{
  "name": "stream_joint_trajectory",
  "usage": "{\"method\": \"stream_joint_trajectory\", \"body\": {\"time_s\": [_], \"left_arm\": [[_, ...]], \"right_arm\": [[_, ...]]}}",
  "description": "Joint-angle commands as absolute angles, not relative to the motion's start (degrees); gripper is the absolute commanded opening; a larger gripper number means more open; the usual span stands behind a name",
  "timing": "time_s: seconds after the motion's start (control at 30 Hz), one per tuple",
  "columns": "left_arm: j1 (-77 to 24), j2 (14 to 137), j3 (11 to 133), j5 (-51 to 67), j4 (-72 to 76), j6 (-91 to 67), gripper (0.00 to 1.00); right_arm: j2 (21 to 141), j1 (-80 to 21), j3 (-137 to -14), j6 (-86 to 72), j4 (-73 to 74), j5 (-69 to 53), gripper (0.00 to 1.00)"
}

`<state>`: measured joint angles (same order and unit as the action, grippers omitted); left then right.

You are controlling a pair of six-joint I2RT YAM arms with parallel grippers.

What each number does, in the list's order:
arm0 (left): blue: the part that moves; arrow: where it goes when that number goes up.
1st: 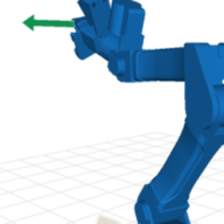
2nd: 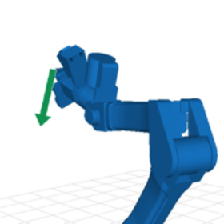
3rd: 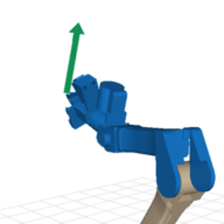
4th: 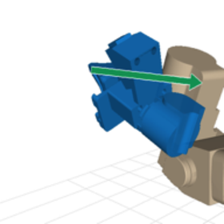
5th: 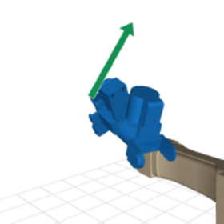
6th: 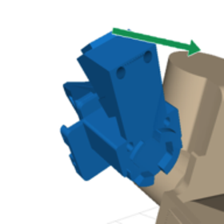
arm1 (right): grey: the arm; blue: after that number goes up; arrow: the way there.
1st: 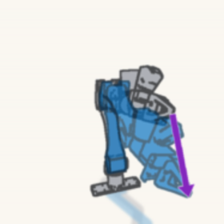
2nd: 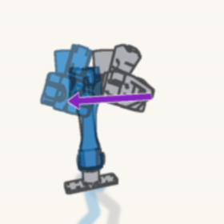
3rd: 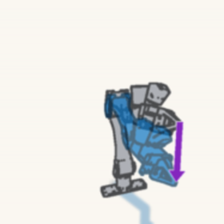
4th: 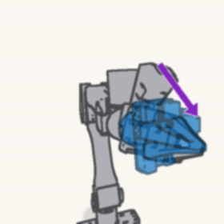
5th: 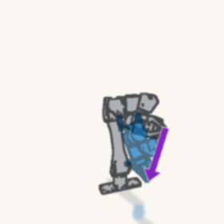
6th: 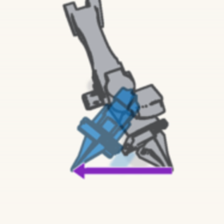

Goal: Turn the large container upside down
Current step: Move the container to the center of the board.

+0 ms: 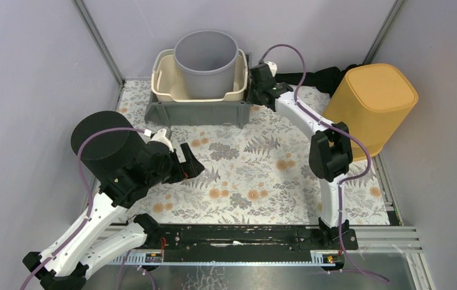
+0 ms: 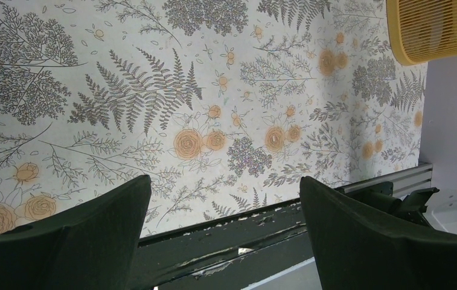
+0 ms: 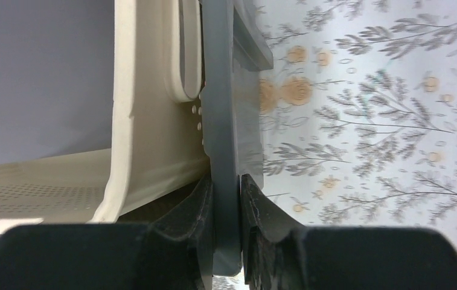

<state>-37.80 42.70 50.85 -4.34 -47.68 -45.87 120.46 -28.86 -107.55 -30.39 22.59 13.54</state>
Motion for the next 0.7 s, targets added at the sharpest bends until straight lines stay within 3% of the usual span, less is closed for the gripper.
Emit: {"method": "stream_joint_trajectory", "body": {"time_s": [0.0,0.23,0.3,0.43,0.67], "left_arm": [[-37.8,42.1,50.6,-4.5,-48.6,-46.0,1.0],[-37.8,43.1,50.9,-4.3,-48.6,-46.1,1.0],[-37.8,43.3,51.2,-4.3,-48.6,-46.1,1.0],[-37.8,43.4,51.2,-4.4,-48.6,-46.1,1.0],[-37.8,43.9,51.3,-4.6,-48.6,-46.1,1.0]], "right_arm": [[116.5,-21.8,-101.3,-31.5,28.3,20.1,0.04],[111.5,-16.4,-94.1,-29.7,25.1,18.1,0.1],[110.7,-15.3,-92.6,-28.9,24.0,16.9,0.16],[110.6,-13.7,-93.0,-27.6,23.5,15.2,0.38],[111.6,-12.7,-96.1,-26.8,24.3,12.8,0.49]]}}
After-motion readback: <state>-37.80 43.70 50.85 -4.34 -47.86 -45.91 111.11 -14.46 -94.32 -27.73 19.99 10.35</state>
